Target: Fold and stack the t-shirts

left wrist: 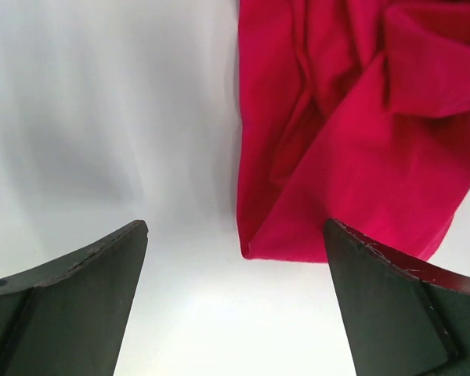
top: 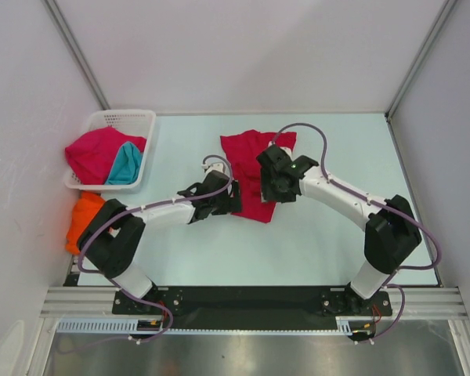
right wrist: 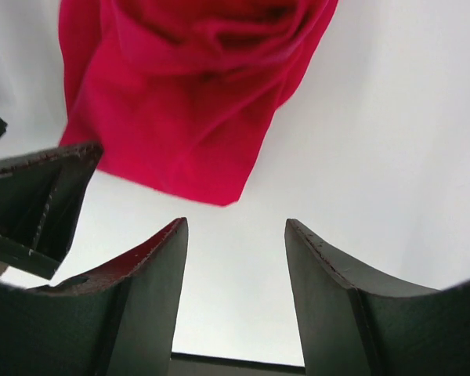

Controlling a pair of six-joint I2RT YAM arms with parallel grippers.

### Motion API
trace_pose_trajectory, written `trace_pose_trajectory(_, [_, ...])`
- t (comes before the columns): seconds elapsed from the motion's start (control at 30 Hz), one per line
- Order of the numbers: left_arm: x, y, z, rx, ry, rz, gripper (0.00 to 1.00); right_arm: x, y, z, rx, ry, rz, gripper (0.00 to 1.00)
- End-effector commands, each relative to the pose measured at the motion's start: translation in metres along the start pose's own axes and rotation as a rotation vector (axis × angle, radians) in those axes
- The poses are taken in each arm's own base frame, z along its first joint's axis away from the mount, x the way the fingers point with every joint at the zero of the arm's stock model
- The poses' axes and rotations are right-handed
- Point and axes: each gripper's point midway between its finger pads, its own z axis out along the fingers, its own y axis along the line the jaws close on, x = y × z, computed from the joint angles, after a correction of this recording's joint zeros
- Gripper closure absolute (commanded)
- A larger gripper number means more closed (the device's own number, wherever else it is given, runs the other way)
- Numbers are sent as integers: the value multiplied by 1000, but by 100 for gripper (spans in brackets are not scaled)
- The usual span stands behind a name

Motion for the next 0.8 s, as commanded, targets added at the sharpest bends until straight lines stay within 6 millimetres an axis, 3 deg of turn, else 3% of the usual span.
trace_pose_trajectory(0.0, [4, -20, 4, 59, -26, -24, 1, 12, 12, -3, -39, -21, 48, 42])
trace_pose_trajectory(0.2, [16, -23, 12, 50, -13, -4, 0, 31, 12, 16, -27, 21, 36, 42])
trace_pose_trajectory(0.43, [10, -26, 19, 63, -43, 11, 2, 42, 19, 44, -25, 61, 42, 43])
trace_pose_trajectory(0.6, [15, -31, 20, 103, -36, 7, 31, 55, 25, 63, -22, 103, 49, 44])
trace_pose_trajectory(0.63, [15, -32, 20, 108, -36, 5, 44, 56, 26, 66, -20, 105, 49, 44])
trace_pose_trajectory(0.7, [16, -32, 19, 113, -38, 1, 55, 62, 28, 69, -16, 117, 45, 44])
trace_pose_trajectory(0.73, [16, -32, 19, 113, -38, 1, 65, 62, 28, 69, -14, 118, 46, 44])
trace_pose_trajectory(0.77, [15, -32, 20, 113, -40, 1, 67, 64, 27, 70, -11, 122, 44, 44])
